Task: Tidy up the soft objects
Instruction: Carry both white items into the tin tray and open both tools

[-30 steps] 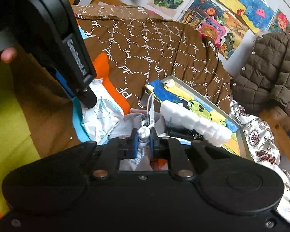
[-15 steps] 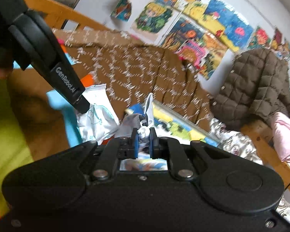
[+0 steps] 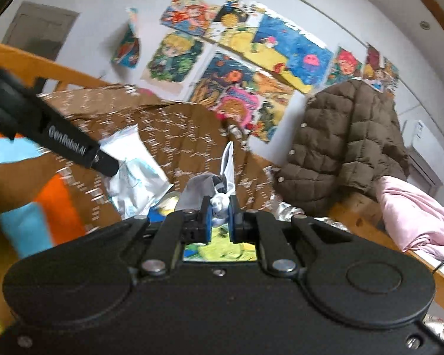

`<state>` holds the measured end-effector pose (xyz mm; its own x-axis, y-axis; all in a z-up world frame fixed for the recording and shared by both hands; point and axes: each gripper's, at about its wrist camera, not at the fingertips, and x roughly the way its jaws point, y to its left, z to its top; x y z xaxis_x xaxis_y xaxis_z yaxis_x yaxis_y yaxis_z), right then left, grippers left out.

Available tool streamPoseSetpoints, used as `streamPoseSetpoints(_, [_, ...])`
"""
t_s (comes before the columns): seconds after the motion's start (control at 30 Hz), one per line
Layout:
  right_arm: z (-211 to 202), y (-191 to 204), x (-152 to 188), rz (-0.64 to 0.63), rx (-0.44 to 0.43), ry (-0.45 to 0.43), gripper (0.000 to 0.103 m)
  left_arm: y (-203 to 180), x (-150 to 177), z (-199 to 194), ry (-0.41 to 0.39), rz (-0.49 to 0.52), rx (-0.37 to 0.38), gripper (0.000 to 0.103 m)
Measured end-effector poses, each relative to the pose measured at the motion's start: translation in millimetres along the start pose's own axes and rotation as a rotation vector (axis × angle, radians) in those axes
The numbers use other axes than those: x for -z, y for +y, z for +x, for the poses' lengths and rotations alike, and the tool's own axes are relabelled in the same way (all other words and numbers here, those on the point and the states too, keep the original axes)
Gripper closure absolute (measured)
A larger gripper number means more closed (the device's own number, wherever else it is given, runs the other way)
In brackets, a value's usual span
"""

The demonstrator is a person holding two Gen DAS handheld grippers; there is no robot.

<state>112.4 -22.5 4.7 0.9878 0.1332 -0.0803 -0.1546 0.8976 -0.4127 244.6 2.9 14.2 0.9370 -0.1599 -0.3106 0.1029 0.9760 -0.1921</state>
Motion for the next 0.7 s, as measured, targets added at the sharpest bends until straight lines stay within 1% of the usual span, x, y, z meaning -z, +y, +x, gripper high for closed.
streamPoseSetpoints(0.07, [19.3,-18.9,-1.4,0.056,-0.006,0.018,0.098,-3.3,-9.8,29.0,0.027,-0.019,0.008,0.091])
streamPoseSetpoints(0.17, [52.1,-52.6,3.9,0.138,-0.029,0.067,0.098,-10.5,-24.6,77.2,0.084,-0.054,0.025,0.091])
streamPoseSetpoints(0.33, [99.3,-91.2,33.1,0.25,-0.077,0.182,0.098,-25.2,-32.8,148.8,0.192,-0.058,0.042,0.091])
streamPoseSetpoints(0.43, [132.8,-107.6,54.6,0.301,-0.124,0.28,0.098,-32.7,-29.8,186.2,0.284,-0.075,0.048,0.091])
streamPoseSetpoints(0.53, [159.8,-117.4,73.1,0.351,-0.154,0.34,0.098,-35.8,-23.1,208.3,0.335,-0.074,0.042,0.091])
streamPoseSetpoints(0.63, [174.7,-119.8,87.8,0.374,-0.158,0.374,0.098,-35.9,-19.0,218.9,0.359,-0.088,0.044,0.091])
streamPoseSetpoints(0.7, [184.7,-118.3,96.2,0.394,-0.16,0.398,0.098,-34.5,-15.9,225.0,0.378,-0.101,0.033,0.09])
